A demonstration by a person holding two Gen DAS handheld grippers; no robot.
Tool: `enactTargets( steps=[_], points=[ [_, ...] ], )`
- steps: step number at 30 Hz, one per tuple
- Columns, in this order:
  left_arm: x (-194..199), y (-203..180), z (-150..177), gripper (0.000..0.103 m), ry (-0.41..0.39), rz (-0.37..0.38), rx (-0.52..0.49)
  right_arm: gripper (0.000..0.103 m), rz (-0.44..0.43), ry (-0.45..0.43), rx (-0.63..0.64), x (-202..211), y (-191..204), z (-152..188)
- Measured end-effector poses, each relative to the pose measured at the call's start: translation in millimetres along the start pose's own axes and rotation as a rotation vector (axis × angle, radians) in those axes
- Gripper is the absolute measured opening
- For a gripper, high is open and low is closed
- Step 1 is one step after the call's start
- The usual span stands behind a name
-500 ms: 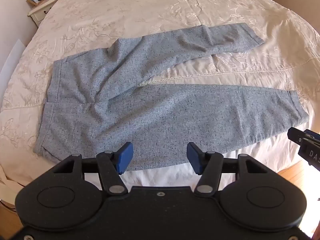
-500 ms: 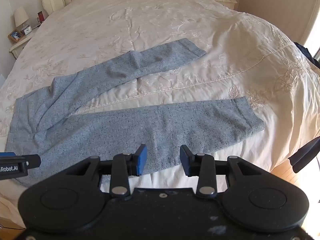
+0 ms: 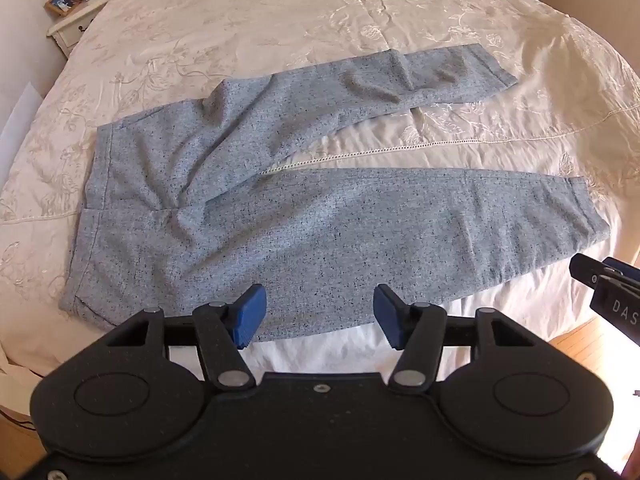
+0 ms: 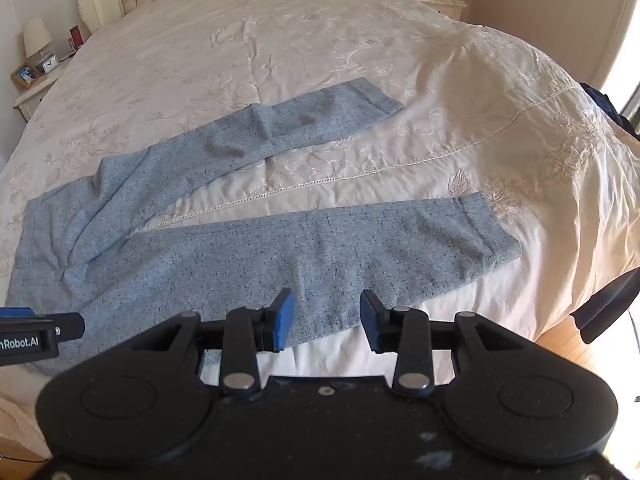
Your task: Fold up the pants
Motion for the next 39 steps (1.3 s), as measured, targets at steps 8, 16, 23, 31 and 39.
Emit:
enactTargets(
  steps=[8,16,23,31,39],
  points=[
    [-4,-1,0,0.062,0.006,0.003,-0.004,0.039,0.013,0.024,-0.002,-3,0,-2],
    [-8,-1,-1,0.062,0.013,-0.001,-0.005,0.039,0.014,0.029,0.002,-4,1,-3],
    [-14,3,-2,0.062,0.031,-0.016,0.009,0.039,0.003,0.038,0.003,-8,2,-4],
    [-17,4,0,0.062,0.054,-0.032,0.018,0.039,-0.01,0.054,0.008,-14,5,-6],
    [-18,9,0,0.062,0.071,-0.033,0.035,0.039,-0.025,0.07,0.025,-17,8,-5]
  ],
)
Point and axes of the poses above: each gripper's, at about its wrist camera, not at the fingertips, and x roughly against the way its jaws point, y to its left, z to its underside, the point moved 4 cm from there along -x, roughly the way its jaws point, and after that the axes turned 14 degrees about -z, right-handed, at the moved point
